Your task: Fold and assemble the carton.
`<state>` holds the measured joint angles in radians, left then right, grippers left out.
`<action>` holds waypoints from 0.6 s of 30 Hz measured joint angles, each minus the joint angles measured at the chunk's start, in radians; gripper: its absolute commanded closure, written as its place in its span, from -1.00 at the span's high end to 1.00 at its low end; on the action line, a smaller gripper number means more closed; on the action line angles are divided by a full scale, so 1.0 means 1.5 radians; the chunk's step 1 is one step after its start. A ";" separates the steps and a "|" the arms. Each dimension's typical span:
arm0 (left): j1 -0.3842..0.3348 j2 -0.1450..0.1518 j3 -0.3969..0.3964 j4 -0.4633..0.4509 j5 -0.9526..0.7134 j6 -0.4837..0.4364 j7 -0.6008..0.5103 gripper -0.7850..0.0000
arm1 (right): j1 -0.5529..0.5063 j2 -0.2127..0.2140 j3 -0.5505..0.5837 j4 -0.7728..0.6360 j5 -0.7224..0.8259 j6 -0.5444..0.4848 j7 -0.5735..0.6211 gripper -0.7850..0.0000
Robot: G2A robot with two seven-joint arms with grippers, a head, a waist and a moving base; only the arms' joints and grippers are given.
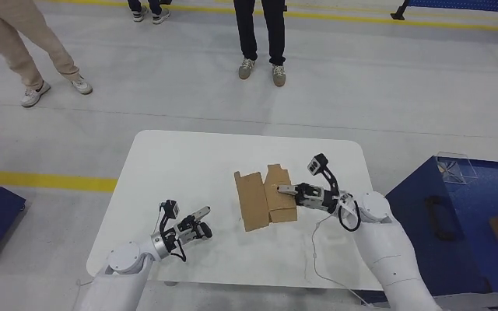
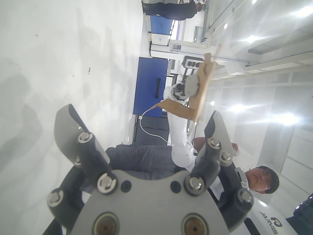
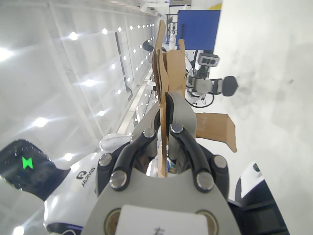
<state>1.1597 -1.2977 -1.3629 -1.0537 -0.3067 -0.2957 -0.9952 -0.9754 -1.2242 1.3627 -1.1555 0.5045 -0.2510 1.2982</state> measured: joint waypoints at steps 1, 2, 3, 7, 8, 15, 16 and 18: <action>0.000 0.000 0.000 0.000 0.000 0.000 0.000 1.00 | -0.026 0.004 0.017 -0.055 0.005 0.000 -0.009 -1.00; 0.000 0.000 0.000 0.000 0.000 0.000 0.000 1.00 | -0.053 0.008 0.033 -0.111 0.009 -0.002 -0.020 -1.00; 0.000 0.000 0.000 0.000 0.000 0.000 0.000 1.00 | -0.091 0.011 0.055 -0.186 0.015 -0.009 -0.037 -1.00; 0.000 0.000 0.000 0.000 0.000 0.000 0.000 1.00 | -0.204 0.018 0.110 -0.395 0.017 -0.043 -0.102 -1.00; 0.000 0.000 0.000 0.000 0.000 0.000 0.000 1.00 | -0.226 0.018 0.118 -0.432 0.012 -0.049 -0.118 -1.00; 0.000 0.000 0.000 0.000 0.000 0.000 0.000 1.00 | -0.314 0.018 0.111 -0.556 -0.019 -0.046 -0.213 -1.00; 0.000 0.000 0.000 0.000 0.000 0.000 0.000 1.00 | -0.316 0.018 0.107 -0.555 -0.021 -0.044 -0.221 -1.00; 0.000 0.000 0.000 0.000 0.000 0.000 0.000 1.00 | -0.317 0.018 0.106 -0.554 -0.021 -0.042 -0.222 -1.00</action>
<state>1.1598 -1.2977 -1.3629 -1.0537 -0.3066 -0.2957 -0.9952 -1.4506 -1.1978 1.5215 -1.9872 0.4724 -0.3147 0.9646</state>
